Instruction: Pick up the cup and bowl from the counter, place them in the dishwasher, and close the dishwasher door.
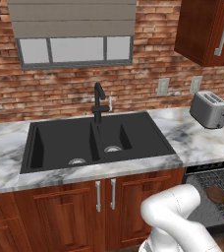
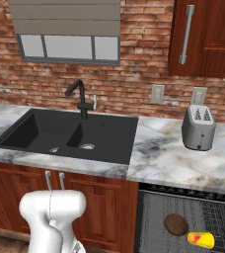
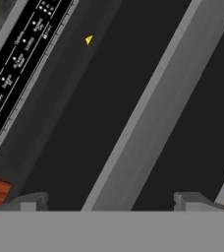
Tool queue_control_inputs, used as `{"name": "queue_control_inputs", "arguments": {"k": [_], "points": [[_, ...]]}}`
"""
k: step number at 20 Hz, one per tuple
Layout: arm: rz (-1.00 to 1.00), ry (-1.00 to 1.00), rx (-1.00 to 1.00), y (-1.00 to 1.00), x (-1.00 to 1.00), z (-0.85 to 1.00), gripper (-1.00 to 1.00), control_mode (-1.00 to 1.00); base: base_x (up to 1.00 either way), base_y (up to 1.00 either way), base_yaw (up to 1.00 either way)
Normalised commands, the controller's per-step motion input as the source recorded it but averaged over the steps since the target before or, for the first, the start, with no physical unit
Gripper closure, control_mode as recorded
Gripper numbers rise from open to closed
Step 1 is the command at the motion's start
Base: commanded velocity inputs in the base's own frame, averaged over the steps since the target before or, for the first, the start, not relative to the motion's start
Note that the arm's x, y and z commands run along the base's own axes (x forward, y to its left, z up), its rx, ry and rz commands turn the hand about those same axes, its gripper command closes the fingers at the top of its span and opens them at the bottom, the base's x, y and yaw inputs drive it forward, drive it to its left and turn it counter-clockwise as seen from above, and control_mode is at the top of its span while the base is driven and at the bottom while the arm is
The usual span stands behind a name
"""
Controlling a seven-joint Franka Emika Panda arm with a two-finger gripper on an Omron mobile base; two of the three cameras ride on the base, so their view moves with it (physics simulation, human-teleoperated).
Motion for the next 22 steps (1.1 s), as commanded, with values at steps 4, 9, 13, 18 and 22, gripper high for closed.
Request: {"name": "queue_control_inputs", "arguments": {"k": [4, 9, 13, 18, 22], "points": [[0.0, -0.02, -0.02, -0.26, 0.67, -0.18, -1.0, -1.0, 0.0, 0.0, 0.0], [0.0, 0.0, -0.06, -0.14, 0.98, -0.11, -1.0, -1.0, 0.0, 0.0, 0.0], [0.0, -0.02, -0.1, -0.08, 0.95, -0.07, -1.0, -1.0, 0.0, 0.0, 0.0], [0.0, -0.04, -0.11, -0.01, 0.66, -0.17, -1.0, -1.0, 0.0, 0.0, 0.0], [0.0, -0.06, -0.11, 0.0, 0.38, -0.29, -1.0, -1.0, 0.0, 0.0, 0.0]]}}
